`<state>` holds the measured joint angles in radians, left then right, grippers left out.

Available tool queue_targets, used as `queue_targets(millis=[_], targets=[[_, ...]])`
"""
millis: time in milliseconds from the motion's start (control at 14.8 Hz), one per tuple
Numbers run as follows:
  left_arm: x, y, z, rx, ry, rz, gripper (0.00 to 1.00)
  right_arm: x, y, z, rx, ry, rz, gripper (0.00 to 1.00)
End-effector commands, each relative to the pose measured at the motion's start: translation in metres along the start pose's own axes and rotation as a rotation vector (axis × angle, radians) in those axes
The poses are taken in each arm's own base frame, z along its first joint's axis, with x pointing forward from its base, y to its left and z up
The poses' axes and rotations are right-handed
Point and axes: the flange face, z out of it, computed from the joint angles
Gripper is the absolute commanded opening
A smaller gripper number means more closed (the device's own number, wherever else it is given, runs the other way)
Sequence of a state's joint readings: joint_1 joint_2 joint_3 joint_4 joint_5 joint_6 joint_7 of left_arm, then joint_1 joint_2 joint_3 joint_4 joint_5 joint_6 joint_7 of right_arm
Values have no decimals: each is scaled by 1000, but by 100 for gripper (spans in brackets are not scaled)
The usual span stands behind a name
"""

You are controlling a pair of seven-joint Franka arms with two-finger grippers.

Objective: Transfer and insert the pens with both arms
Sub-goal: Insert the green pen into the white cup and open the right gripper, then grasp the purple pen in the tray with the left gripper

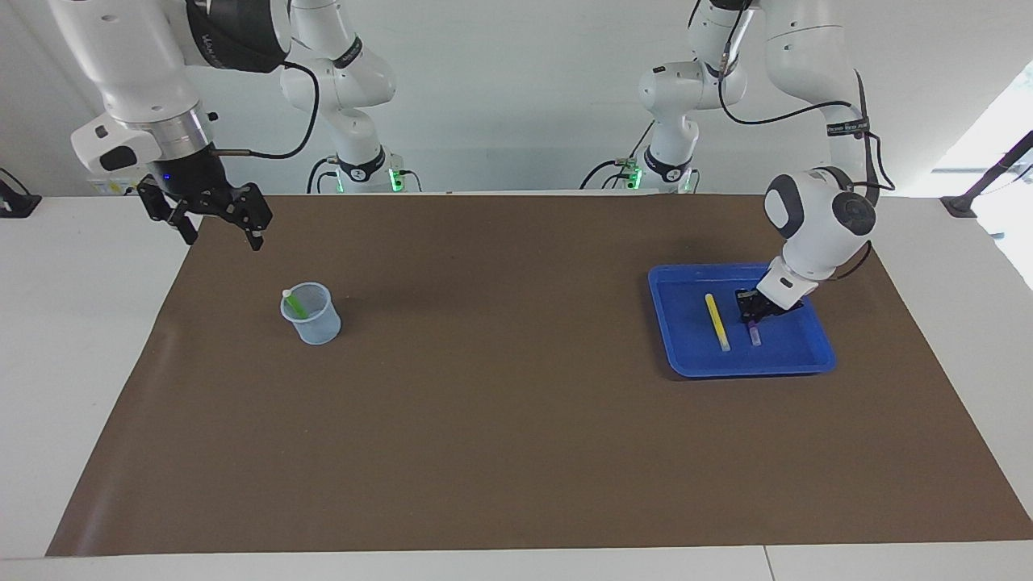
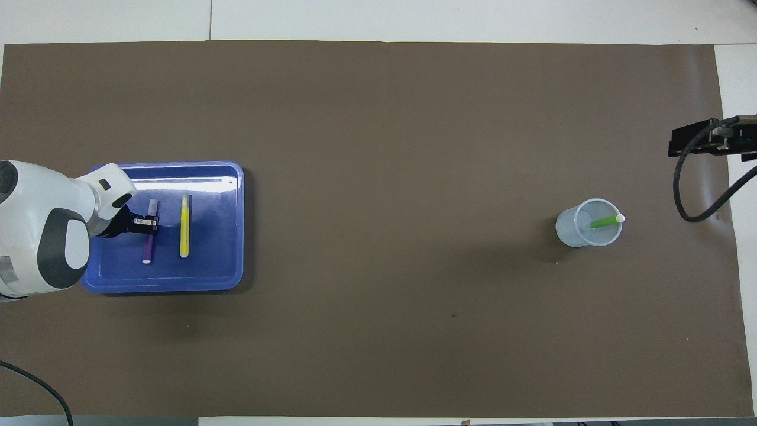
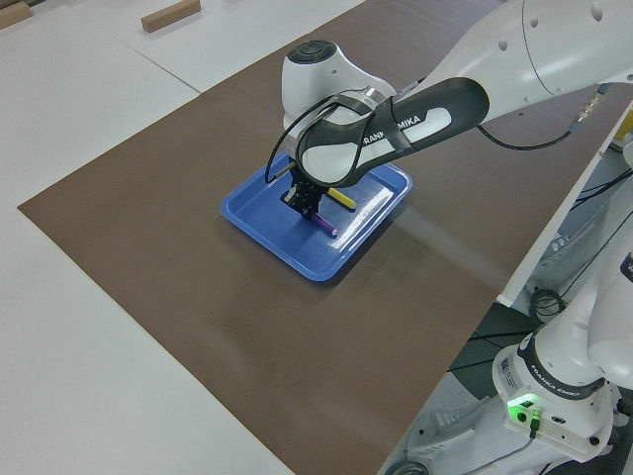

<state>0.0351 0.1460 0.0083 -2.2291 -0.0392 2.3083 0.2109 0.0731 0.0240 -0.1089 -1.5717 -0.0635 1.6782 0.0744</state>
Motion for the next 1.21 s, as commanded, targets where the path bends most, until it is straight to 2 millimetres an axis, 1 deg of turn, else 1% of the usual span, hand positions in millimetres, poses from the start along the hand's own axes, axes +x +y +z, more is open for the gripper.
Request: queue_targets(millis=[0, 135, 472, 607, 742, 945, 1012, 1147], targets=[[0, -7, 5, 10, 5, -2, 0, 12, 5, -8, 7, -33, 20, 100], [6, -9, -1, 8, 1, -5, 0, 8, 3, -8, 9, -50, 19, 100], [22, -9, -37, -8, -58, -9, 0, -7, 0, -2, 7, -102, 18, 100], [25, -9, -51, -13, -79, -13, 0, -7, 0, -1, 9, -104, 15, 100], [30, -8, -73, -25, -97, -24, 0, -13, 1, 5, 10, -119, 22, 100], [33, -1, -105, -62, -128, -112, 0, -15, 1, 2, 11, -115, 23, 100], [34, 6, -119, -87, -134, -160, 0, -17, 1, -3, 12, -107, 22, 100], [34, 22, -145, -131, -166, -285, 0, -18, 2, -4, 12, -107, 22, 100]])
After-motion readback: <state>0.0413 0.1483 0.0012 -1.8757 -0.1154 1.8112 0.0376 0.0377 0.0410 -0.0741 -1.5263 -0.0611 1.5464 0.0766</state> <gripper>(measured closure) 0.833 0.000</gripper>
